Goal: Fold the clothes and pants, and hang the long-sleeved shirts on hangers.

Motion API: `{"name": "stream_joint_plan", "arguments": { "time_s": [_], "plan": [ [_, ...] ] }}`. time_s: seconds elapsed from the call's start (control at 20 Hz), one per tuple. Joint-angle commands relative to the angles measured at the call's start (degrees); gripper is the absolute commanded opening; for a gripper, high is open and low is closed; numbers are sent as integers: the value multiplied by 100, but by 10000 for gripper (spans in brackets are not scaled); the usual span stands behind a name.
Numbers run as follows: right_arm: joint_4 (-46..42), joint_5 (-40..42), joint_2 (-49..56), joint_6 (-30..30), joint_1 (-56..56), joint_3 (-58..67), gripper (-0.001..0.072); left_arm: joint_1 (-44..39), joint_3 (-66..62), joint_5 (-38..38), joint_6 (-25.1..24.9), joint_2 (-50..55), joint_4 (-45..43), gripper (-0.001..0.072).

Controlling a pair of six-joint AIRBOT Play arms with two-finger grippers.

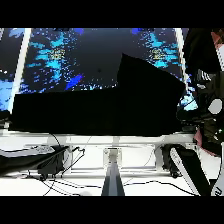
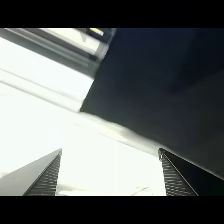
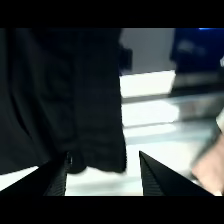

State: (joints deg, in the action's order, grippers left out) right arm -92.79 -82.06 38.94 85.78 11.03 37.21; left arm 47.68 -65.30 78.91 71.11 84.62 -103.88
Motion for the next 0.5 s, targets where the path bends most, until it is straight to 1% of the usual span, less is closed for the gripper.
{"name": "stream_joint_plan", "arguments": {
  "time_s": [0.0, 0.05, 0.1, 0.15, 0.2, 0.25, 0.3, 0.35, 0.4, 0.45],
  "plan": [
    [356, 802, -7, 7, 0, 4, 489, -341, -310, -214, 479, -7, 636, 704],
    [391, 1001, -7, 7, 0, 4, 489, -546, -514, -334, 474, -7, 970, 704],
    [415, 1156, -7, 7, 0, 4, 489, -772, -732, -501, 468, -7, 1506, 698],
    [413, 1320, -7, 4, 0, 4, 488, -1038, -918, -710, 376, -7, 2337, 691],
    [413, 1484, -7, 4, 0, 4, 489, -1331, -994, -911, 22, -7, 3394, 691],
    [413, 1635, -7, 4, 0, 4, 488, -1644, -997, -1043, -505, 4, 4378, 686],
    [415, 1759, -7, 4, 0, 4, 488, -2041, -997, -1130, -1093, 31, 5226, 635],
    [411, 1834, -7, 4, 0, 4, 488, -2459, -997, -1239, -1497, 76, 5781, 584],
    [413, 1895, -7, 4, 0, 4, 488, -2955, -997, -1419, -1591, 140, 6127, 575],
    [413, 1917, -7, 4, 0, 4, 488, -3447, -997, -1589, -1591, 216, 6238, 575]
  ]
}}
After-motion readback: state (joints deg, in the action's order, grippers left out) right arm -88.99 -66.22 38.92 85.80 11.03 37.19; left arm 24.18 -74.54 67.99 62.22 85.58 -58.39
